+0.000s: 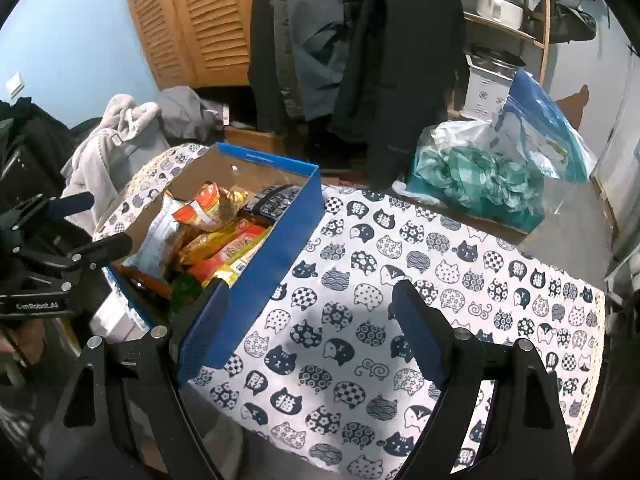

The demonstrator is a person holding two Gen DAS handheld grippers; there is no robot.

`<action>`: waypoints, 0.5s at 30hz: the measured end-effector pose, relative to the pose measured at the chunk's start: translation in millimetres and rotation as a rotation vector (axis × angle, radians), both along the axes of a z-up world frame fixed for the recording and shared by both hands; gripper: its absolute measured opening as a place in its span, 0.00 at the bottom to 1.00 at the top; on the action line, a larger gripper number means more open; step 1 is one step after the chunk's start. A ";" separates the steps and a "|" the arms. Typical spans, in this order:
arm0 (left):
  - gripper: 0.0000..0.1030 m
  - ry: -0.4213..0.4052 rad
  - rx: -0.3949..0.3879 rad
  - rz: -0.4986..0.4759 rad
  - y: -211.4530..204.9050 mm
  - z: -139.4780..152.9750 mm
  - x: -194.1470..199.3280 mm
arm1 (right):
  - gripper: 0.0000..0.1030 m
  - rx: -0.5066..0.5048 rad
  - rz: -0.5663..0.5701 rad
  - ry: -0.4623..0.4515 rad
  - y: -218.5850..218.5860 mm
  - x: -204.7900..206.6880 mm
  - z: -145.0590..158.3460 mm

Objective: Organize snacks

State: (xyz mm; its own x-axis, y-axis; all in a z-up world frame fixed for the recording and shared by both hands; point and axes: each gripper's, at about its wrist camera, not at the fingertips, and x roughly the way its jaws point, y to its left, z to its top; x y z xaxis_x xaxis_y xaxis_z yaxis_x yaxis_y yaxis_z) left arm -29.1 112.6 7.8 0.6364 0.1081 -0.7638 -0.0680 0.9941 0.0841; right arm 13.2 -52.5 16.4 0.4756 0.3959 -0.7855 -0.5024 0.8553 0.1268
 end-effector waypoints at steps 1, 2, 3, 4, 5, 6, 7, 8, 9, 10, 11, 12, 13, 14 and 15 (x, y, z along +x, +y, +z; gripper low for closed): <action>0.93 0.002 0.000 -0.002 -0.1 -0.5 -0.1 | 0.81 -0.001 0.000 0.002 -0.2 0.5 -0.4; 0.93 0.003 0.001 -0.004 -0.7 -1.0 -0.2 | 0.81 0.000 -0.002 0.004 -0.7 1.0 -1.0; 0.93 0.004 0.003 -0.005 -1.2 -1.5 -0.5 | 0.81 0.001 -0.004 0.006 -1.5 1.6 -1.3; 0.93 0.005 0.004 -0.006 -1.2 -1.9 -0.5 | 0.81 0.001 -0.002 0.006 -1.8 1.5 -1.3; 0.93 0.006 0.006 -0.007 -1.4 -2.3 -0.5 | 0.81 0.001 -0.001 0.006 -1.9 1.6 -1.3; 0.93 0.006 0.007 -0.006 -1.4 -2.8 -0.4 | 0.81 0.001 0.000 0.004 -2.0 1.6 -1.3; 0.93 0.009 0.007 -0.006 -1.7 -3.3 -0.4 | 0.81 0.000 -0.001 0.003 -1.8 1.7 -1.0; 0.93 0.010 0.005 -0.007 -1.3 -3.3 -0.1 | 0.81 0.000 0.001 0.004 -1.7 1.9 -1.2; 0.93 0.013 0.005 -0.007 -0.8 -3.8 0.1 | 0.81 -0.002 0.003 0.006 -1.7 2.1 -1.5; 0.93 0.018 0.007 -0.007 -1.0 -4.6 0.4 | 0.81 -0.003 0.004 0.006 -1.4 1.7 -1.6; 0.93 0.023 0.009 -0.008 -1.1 -5.3 0.5 | 0.81 -0.002 0.001 0.003 -1.2 1.8 -1.6; 0.93 0.025 0.010 -0.008 -1.2 -5.7 0.6 | 0.81 0.000 0.000 0.004 -1.0 1.7 -1.7; 0.93 0.025 0.008 -0.009 -1.3 -5.5 0.0 | 0.81 0.001 0.001 0.006 -1.0 1.7 -2.0; 0.93 0.024 0.007 -0.010 -1.0 -5.2 -0.7 | 0.81 0.002 0.000 0.003 -1.1 0.9 -1.5; 0.93 0.022 0.006 -0.010 -0.8 -4.7 -1.2 | 0.81 0.001 0.000 0.003 -1.1 1.2 -1.8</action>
State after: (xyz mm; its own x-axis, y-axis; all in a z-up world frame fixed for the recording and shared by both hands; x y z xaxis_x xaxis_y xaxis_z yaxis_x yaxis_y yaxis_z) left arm -30.3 111.8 3.1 0.6205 0.1065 -0.7770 -0.0558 0.9942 0.0917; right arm 14.4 -53.6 14.7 0.4732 0.3967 -0.7866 -0.5021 0.8551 0.1292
